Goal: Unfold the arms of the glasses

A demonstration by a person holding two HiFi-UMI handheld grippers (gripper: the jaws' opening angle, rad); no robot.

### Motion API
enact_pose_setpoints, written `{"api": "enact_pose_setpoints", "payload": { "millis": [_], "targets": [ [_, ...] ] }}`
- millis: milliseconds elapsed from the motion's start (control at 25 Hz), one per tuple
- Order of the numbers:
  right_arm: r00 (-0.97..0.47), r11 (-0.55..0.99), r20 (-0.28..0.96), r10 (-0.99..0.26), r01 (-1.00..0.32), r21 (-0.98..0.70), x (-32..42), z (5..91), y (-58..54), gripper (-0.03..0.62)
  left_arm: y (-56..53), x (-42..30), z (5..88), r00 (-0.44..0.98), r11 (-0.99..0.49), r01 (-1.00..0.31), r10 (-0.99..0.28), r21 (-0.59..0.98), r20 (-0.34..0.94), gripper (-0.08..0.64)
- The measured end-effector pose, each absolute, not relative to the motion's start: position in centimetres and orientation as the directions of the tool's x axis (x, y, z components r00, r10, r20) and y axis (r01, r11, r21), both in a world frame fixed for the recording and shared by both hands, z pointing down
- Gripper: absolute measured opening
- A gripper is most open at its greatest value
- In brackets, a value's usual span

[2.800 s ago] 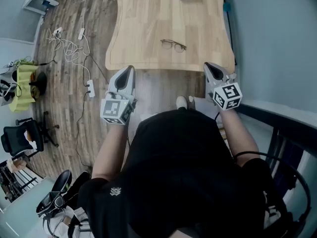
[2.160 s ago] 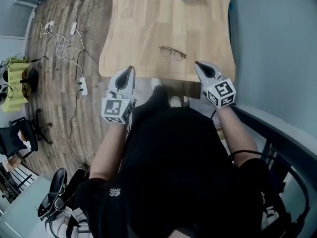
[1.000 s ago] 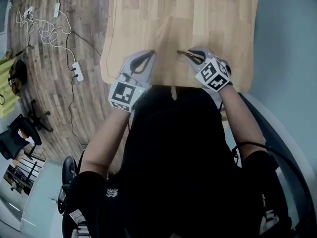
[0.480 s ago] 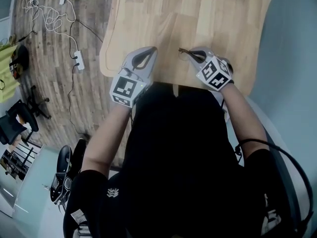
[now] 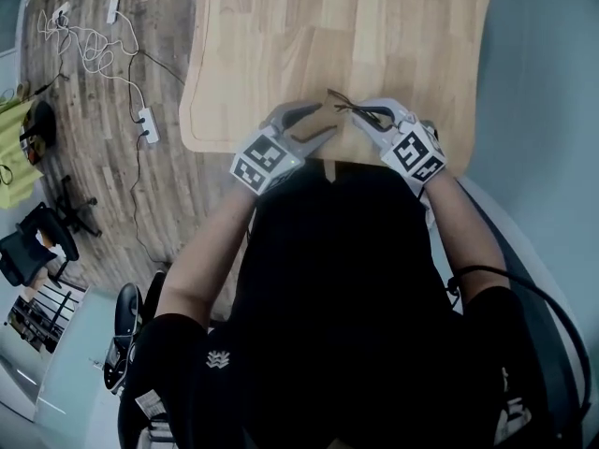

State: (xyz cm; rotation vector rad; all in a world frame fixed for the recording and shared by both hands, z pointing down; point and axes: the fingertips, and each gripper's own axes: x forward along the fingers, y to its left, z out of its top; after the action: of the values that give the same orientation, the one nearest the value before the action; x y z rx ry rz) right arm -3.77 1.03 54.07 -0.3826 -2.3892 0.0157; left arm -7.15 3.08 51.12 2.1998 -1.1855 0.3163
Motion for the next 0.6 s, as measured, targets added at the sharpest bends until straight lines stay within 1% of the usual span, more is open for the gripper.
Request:
{"api": "enact_pose_setpoints", "payload": {
  "millis": [280, 400, 600],
  "targets": [
    [-0.761, 0.959, 0.590, 0.271, 0.269, -0.093, -2.1, 52.6, 1.4, 0.017, 1.6, -3.2, 51.1, 0.653, -0.507, -0.757, -0.608, 0.412, 0.451, 0.212],
    [-0.780, 0.965, 0.573, 0.252, 0.246, -0.089, -1.6, 52.3, 1.2, 0.017, 1.4, -1.7, 50.7, 0.683, -0.538, -0.730, -0.580, 0.420, 0.444, 0.210],
    [-0.784, 0.983, 0.595, 0.176, 0.172, -0.065, 0.1, 51.9, 0.5, 0.021, 1.7, 0.3, 50.1, 0.719, -0.602, -0.692, -0.525, 0.398, 0.455, 0.209]
  ]
}}
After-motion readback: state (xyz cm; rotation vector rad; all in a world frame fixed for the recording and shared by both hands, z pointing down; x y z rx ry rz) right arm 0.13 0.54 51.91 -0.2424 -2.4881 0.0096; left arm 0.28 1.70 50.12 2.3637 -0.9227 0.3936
